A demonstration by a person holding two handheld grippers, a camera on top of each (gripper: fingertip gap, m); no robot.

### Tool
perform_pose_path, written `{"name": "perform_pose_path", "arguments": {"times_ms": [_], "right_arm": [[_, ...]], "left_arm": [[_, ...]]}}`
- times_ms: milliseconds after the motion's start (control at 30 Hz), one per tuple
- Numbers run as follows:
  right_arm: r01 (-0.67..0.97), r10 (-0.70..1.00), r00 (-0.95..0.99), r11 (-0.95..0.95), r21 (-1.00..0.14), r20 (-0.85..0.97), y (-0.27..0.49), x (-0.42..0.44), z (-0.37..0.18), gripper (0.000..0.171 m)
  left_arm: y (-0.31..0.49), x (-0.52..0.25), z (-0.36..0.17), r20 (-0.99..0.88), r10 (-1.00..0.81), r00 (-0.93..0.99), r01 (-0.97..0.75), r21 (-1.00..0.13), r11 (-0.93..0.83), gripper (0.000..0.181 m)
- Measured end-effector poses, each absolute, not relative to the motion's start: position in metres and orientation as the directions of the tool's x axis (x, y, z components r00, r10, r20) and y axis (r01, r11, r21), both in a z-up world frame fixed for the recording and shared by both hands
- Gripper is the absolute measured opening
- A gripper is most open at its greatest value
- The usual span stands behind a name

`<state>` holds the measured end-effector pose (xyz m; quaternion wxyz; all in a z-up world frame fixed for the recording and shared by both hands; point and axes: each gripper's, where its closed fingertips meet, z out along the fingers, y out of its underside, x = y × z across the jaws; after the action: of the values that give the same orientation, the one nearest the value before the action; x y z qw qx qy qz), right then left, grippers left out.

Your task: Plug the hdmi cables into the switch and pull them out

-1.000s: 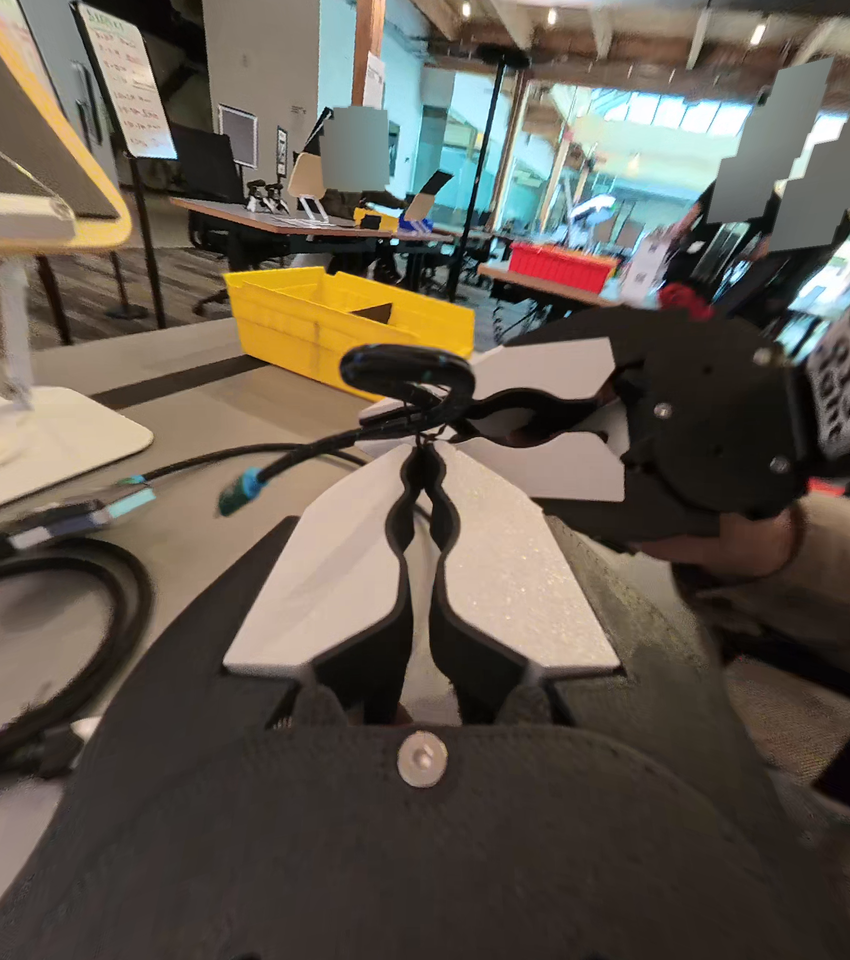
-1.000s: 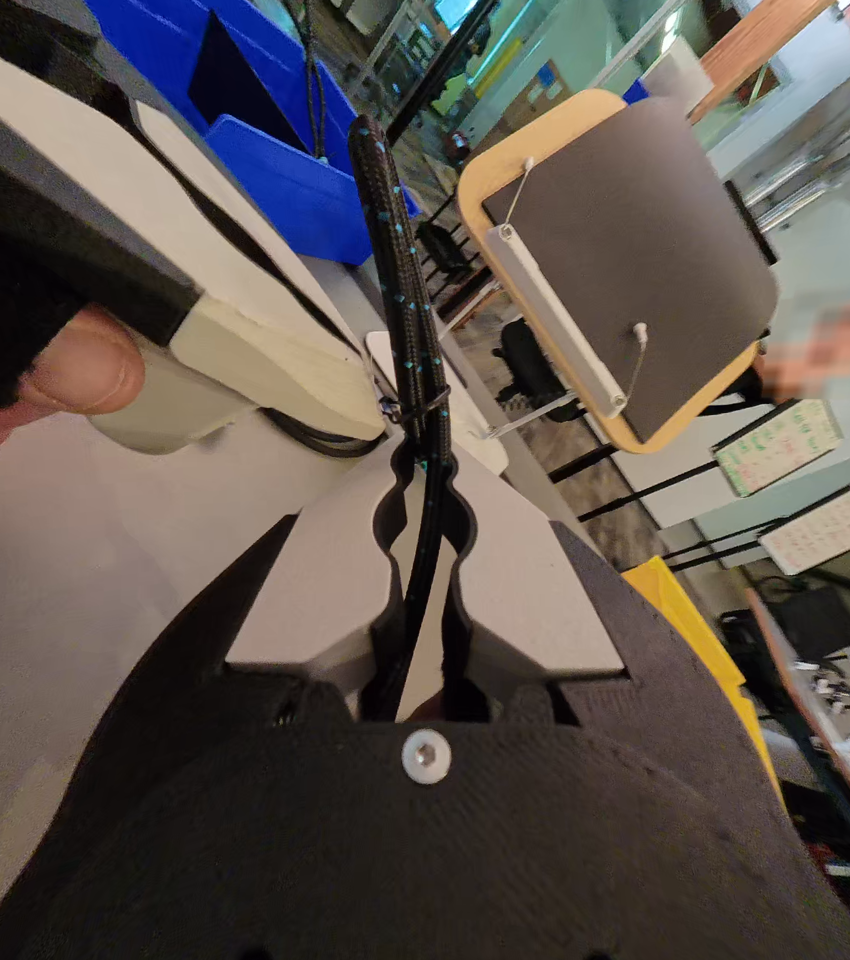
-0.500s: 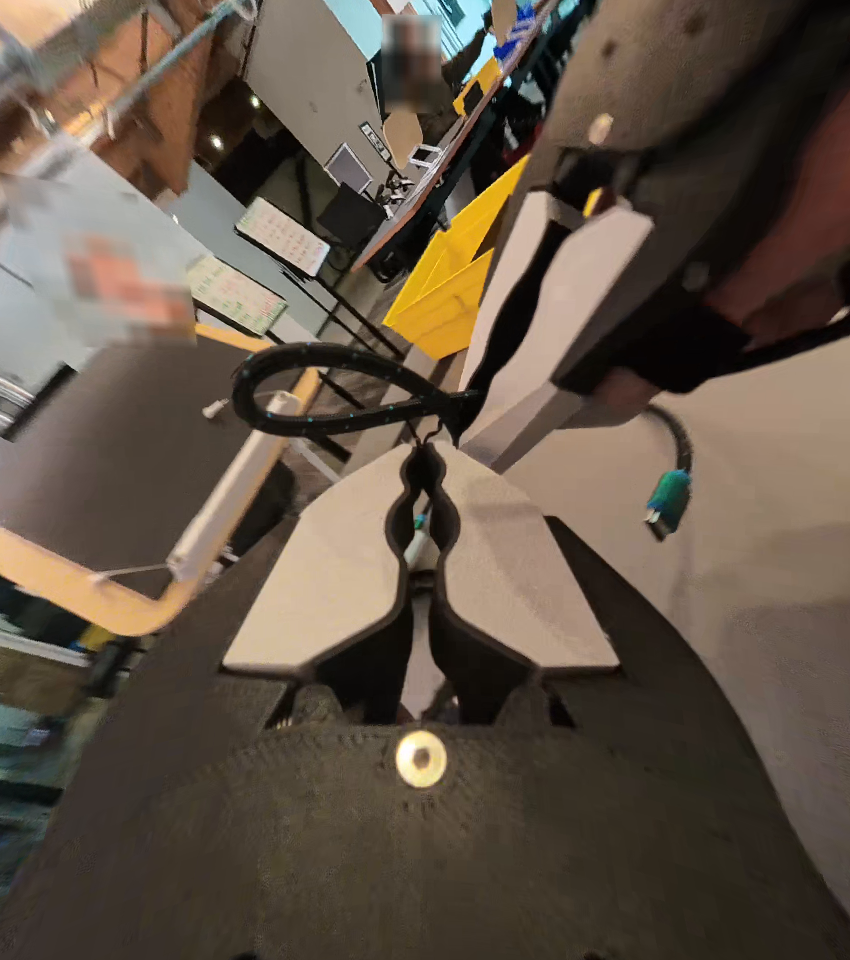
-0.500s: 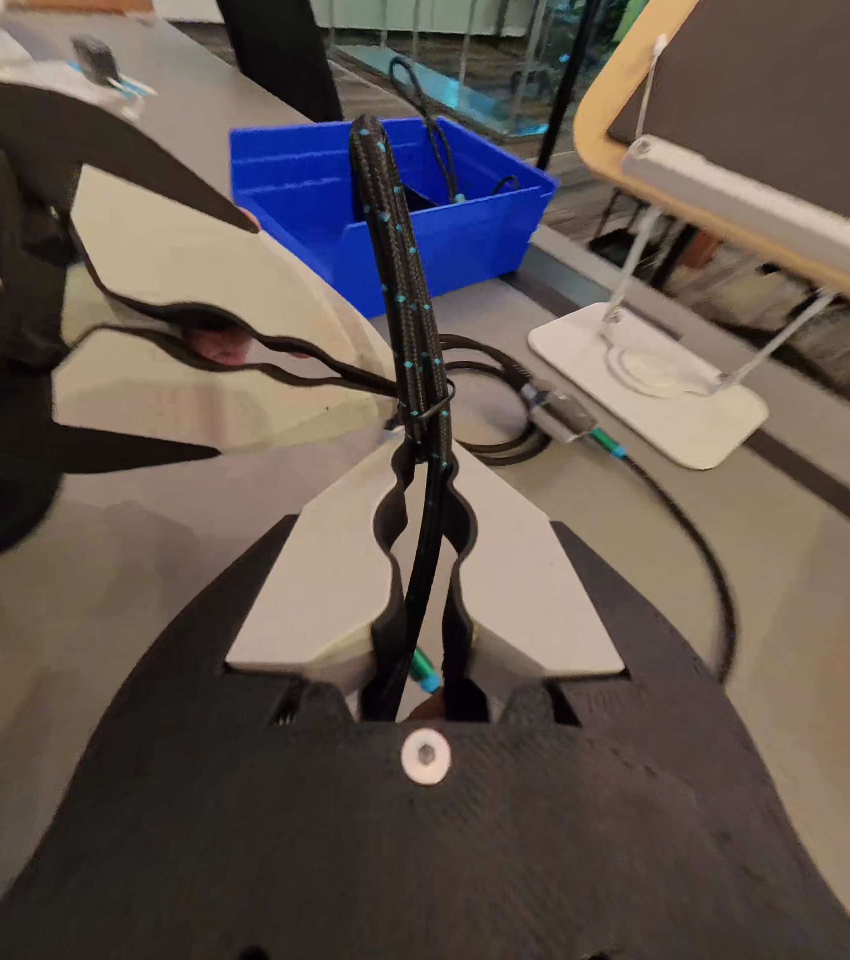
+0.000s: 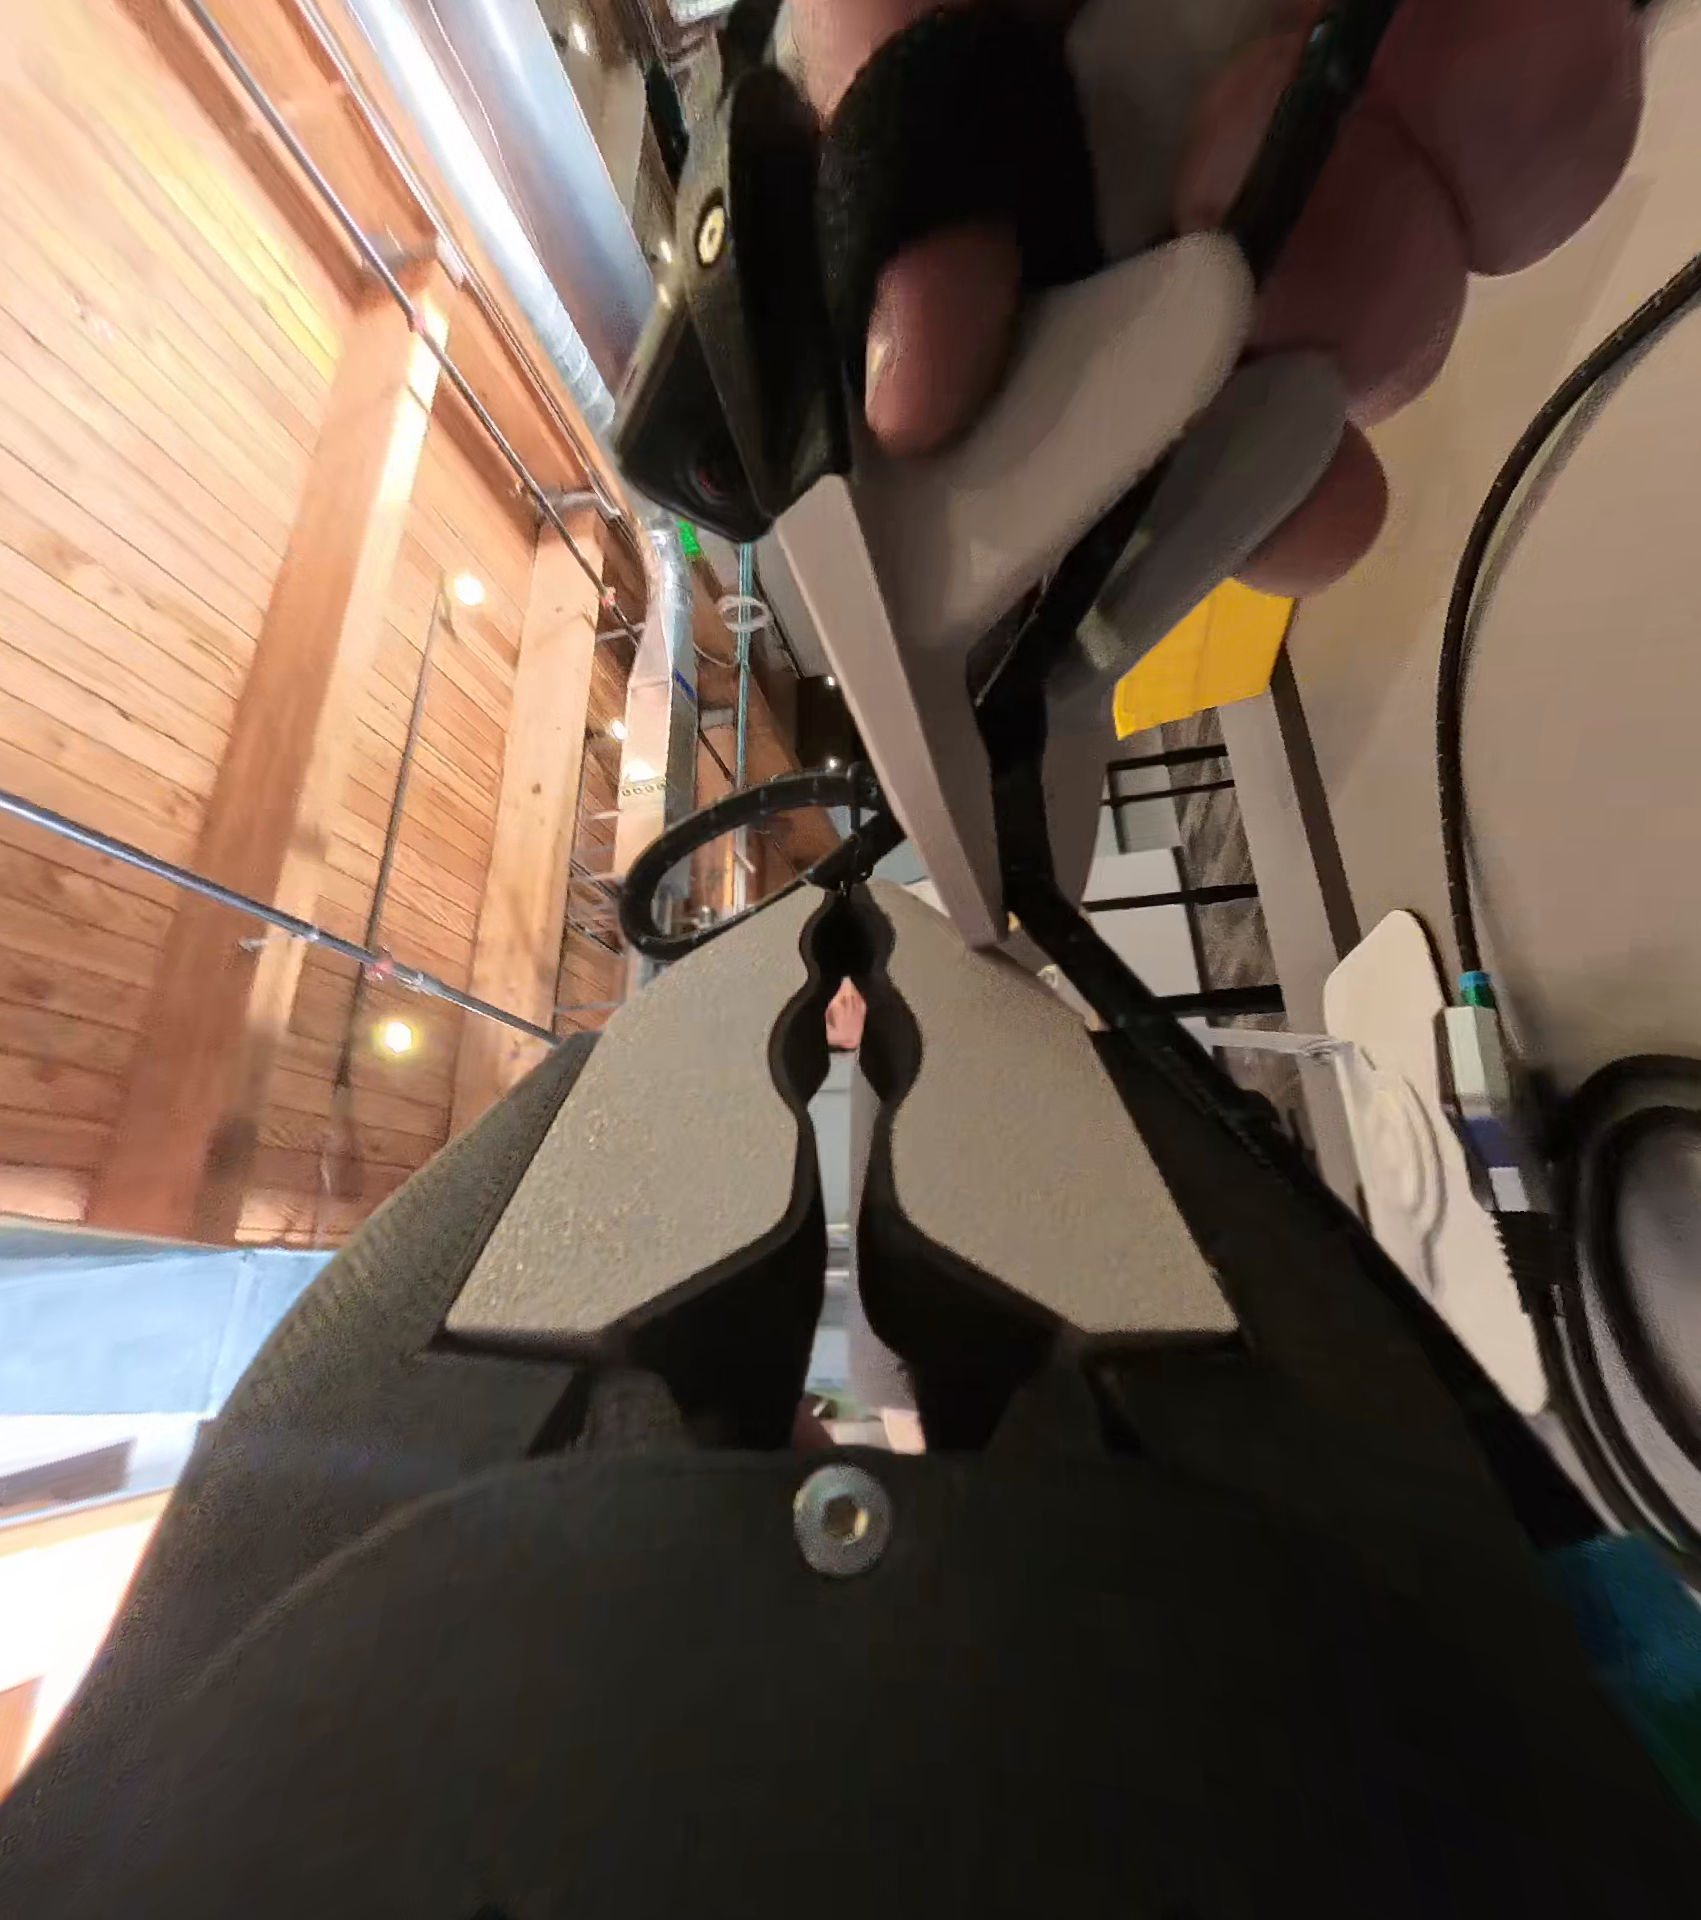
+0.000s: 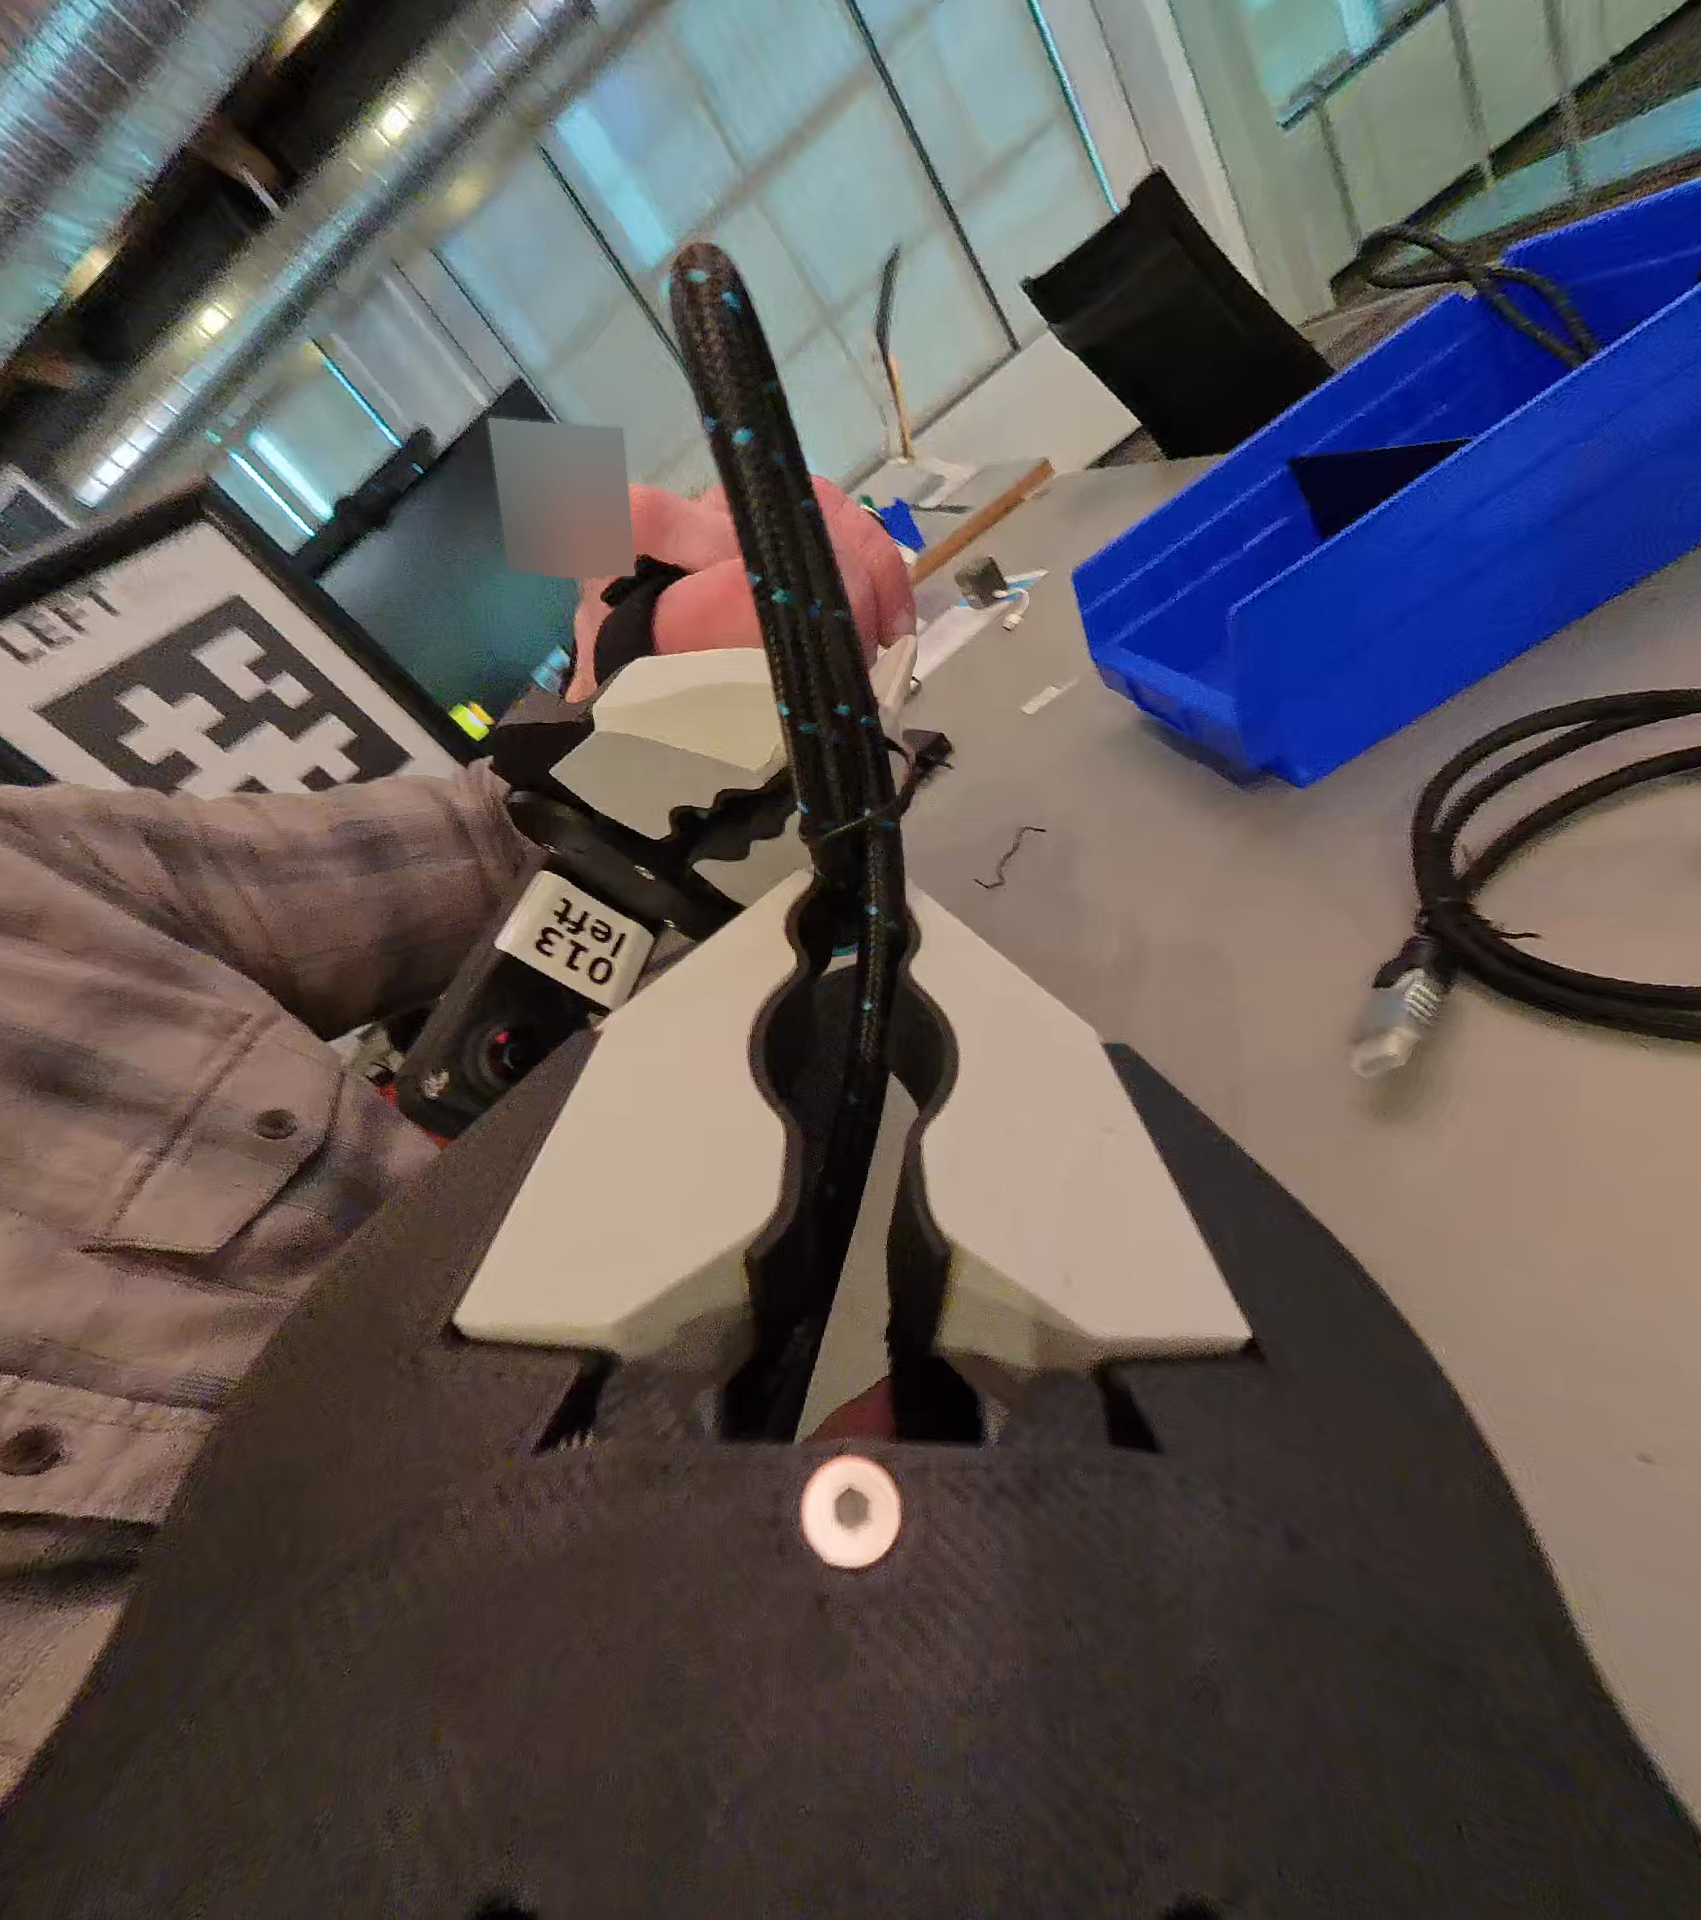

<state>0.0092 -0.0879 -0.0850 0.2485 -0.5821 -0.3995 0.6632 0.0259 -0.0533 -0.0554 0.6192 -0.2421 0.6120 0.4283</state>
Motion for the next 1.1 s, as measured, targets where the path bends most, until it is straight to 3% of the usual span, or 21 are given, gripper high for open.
{"name": "perform_pose_path", "arguments": {"times_ms": [167,267,400,533,667,767,867,1100], "right_arm": [[0.109,0.807,-0.225,-0.536,-0.837,-0.546,-0.092,0.010,-0.083,0.004],[0.136,0.858,-0.168,-0.467,-0.874,-0.485,-0.089,0.009,-0.091,0.003],[0.203,0.933,-0.085,-0.328,-0.923,-0.350,-0.082,0.010,-0.103,0.004],[0.259,0.972,-0.049,-0.211,-0.942,-0.231,-0.079,0.013,-0.110,0.004],[0.313,0.993,-0.060,-0.076,-0.947,-0.099,-0.080,0.016,-0.113,0.004],[0.343,0.996,-0.091,0.040,-0.938,0.009,-0.081,0.017,-0.112,0.004],[0.352,0.988,-0.133,0.115,-0.929,0.073,-0.085,0.018,-0.107,0.004],[0.347,0.974,-0.191,0.182,-0.920,0.121,-0.094,0.020,-0.102,0.004]], "left_arm": [[-0.057,0.028,-0.055,-0.959,0.248,-0.136,-0.786,0.257,0.562,0.000],[-0.056,0.026,-0.062,-0.985,0.147,-0.092,-0.800,0.160,0.578,0.000],[-0.056,0.019,-0.069,-0.991,-0.108,0.081,-0.812,-0.129,0.569,0.016],[-0.060,0.008,-0.074,-0.881,-0.401,0.252,-0.755,-0.438,0.488,0.029],[-0.069,0.006,-0.075,-0.564,-0.730,0.386,-0.557,-0.773,0.302,0.038],[-0.074,0.009,-0.075,-0.209,-0.906,0.369,-0.384,-0.921,0.056,0.046],[-0.083,0.018,-0.081,0.087,-0.968,0.237,-0.288,-0.945,-0.155,0.051],[-0.094,0.036,-0.083,0.336,-0.941,0.028,-0.186,-0.923,-0.336,0.042]]}}
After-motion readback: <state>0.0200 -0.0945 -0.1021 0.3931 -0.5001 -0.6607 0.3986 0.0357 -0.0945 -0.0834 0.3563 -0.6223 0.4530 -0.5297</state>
